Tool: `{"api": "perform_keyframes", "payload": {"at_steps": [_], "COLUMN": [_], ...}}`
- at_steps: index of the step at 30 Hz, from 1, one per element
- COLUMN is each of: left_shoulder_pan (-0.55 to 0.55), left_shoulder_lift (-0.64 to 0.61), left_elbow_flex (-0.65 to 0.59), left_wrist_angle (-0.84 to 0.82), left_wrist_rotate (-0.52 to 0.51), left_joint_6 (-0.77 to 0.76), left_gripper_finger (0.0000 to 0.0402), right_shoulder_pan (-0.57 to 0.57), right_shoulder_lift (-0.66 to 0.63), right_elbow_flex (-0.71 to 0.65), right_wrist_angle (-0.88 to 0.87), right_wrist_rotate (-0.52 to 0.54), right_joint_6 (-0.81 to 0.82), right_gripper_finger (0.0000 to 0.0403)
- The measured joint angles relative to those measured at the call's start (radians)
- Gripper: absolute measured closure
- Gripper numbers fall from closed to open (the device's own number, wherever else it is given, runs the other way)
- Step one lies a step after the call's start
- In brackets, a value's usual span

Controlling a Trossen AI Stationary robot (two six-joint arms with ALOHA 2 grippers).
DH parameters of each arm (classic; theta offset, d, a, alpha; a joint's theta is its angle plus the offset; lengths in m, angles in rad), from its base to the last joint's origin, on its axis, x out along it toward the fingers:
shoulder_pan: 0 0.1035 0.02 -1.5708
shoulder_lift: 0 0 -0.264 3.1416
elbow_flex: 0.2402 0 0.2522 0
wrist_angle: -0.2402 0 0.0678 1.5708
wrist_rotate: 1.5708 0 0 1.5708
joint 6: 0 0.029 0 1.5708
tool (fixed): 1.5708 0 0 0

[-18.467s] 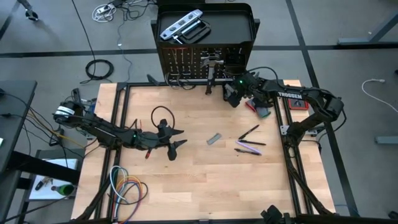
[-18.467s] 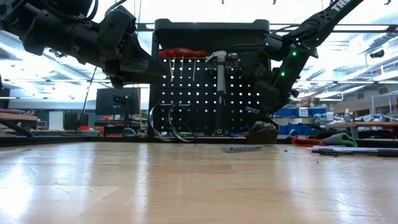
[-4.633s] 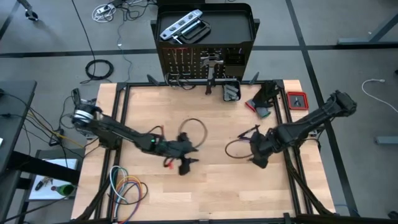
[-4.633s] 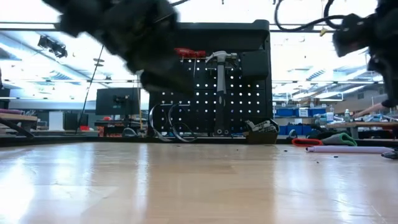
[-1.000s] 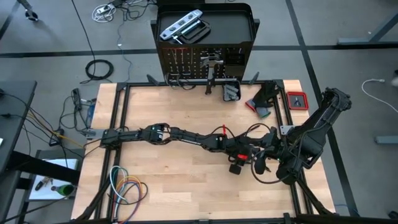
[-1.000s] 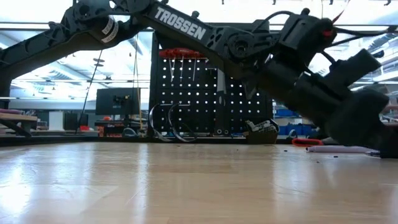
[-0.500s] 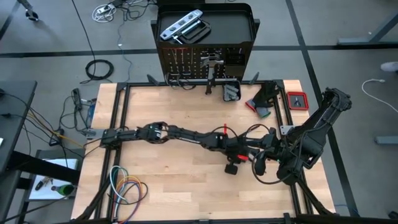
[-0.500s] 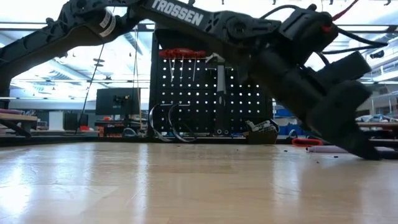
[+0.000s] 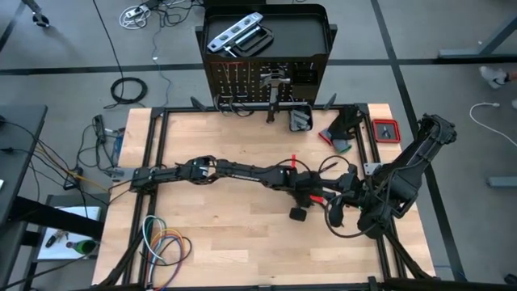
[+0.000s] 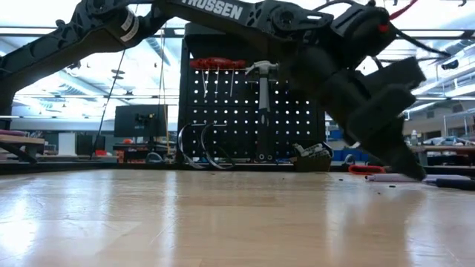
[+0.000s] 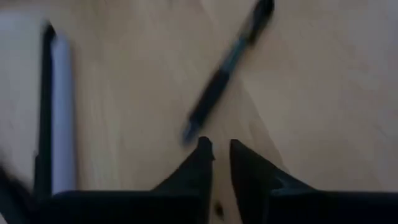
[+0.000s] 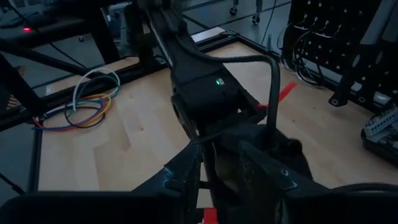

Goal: Hang tools onto peg board
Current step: Put the black pen into the top basket of the peg board

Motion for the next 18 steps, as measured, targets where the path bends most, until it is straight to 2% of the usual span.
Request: {"api": "perform_keyframes", "payload": {"at_steps": [6,10,13,18], "left_shoulder_pan": [-0.014,-0.017,-0.016,-0.015], "left_shoulder_lift": [-0.001,0.004,0.007,0.006], "left_elbow_flex": [-0.089,-0.131,-0.148,-0.192], "left_wrist_angle": [0.246,0.362,0.395,0.433], "left_wrist_rotate": [-0.009,-0.006,0.005,0.022], "left_joint_6": [-0.001,0.005,0.026,0.073], "left_gripper_finger": [0.0233,0.0177,0.0156,0.0155], "right_shoulder_pan": [0.001,0.001,0.003,0.003], "right_shoulder_lift": [0.000,0.000,0.000,0.000], "right_elbow_flex": [0.000,0.000,0.000,0.000], "right_wrist_angle": [0.039,0.059,0.062,0.075], "right_wrist_rotate": [-0.001,-0.004,-0.004,-0.004], "right_joint_6": [-0.006,-0.022,-0.023,-0.023], "right_gripper_finger": [0.0288,0.0288,0.0288,0.0288]}}
